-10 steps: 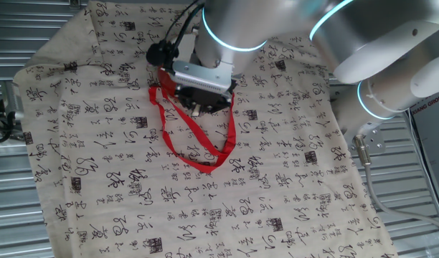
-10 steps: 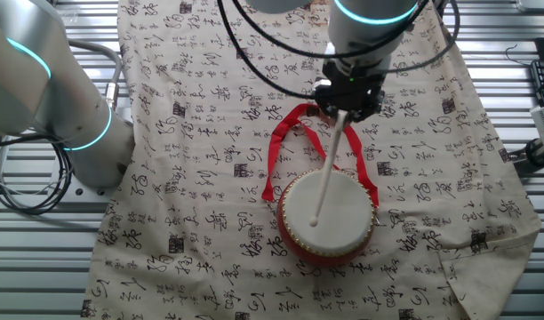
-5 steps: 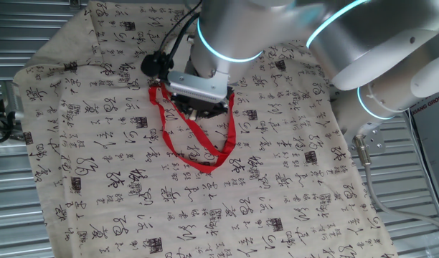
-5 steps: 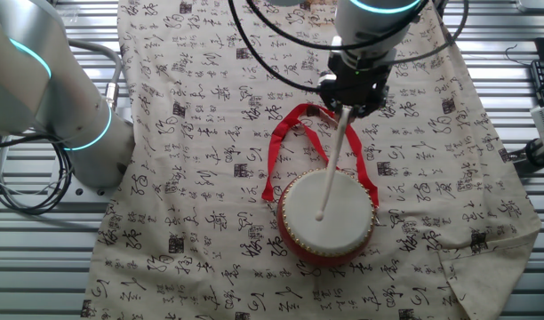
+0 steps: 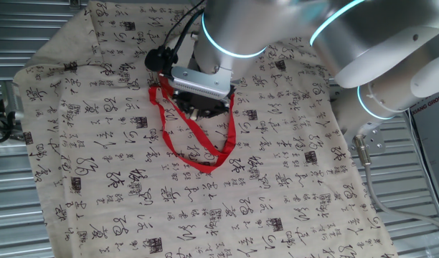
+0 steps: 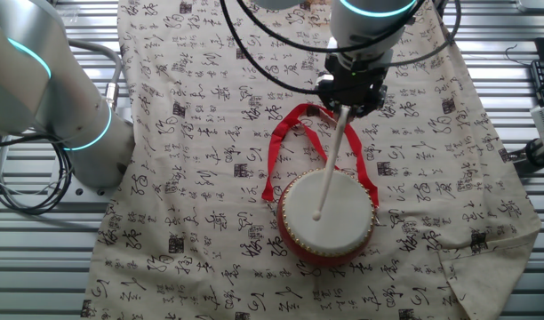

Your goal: Play the drum

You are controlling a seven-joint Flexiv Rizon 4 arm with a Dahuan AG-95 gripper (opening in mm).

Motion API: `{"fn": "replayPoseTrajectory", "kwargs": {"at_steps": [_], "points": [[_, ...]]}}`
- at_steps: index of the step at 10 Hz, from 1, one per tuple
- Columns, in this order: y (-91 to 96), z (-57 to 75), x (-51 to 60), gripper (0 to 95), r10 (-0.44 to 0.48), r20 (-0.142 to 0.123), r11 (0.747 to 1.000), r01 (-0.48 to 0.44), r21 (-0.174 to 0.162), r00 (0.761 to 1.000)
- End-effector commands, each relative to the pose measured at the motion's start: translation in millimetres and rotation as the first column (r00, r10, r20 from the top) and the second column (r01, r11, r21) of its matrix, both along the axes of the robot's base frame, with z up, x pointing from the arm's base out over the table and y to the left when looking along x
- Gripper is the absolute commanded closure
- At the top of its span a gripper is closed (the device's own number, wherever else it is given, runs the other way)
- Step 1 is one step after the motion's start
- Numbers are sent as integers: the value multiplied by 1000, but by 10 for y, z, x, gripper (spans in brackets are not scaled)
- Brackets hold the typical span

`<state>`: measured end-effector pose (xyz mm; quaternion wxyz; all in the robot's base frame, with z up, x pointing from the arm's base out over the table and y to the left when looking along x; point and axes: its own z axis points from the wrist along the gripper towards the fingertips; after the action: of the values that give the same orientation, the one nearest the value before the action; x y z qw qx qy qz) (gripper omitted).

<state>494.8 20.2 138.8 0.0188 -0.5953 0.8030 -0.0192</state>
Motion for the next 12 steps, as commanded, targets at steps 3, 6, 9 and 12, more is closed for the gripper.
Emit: {"fn": "replayPoseTrajectory", "kwargs": {"at_steps": [3,6,9,12], "points": [[45,-15,0,950,-5,10,1000,5,7,1000],[65,-27,4,950,-1,12,1000,1,2,1000],[64,-30,4,950,-2,15,1000,2,0,1000],[54,-75,8,950,6,23,1000,-6,2,1000]]}}
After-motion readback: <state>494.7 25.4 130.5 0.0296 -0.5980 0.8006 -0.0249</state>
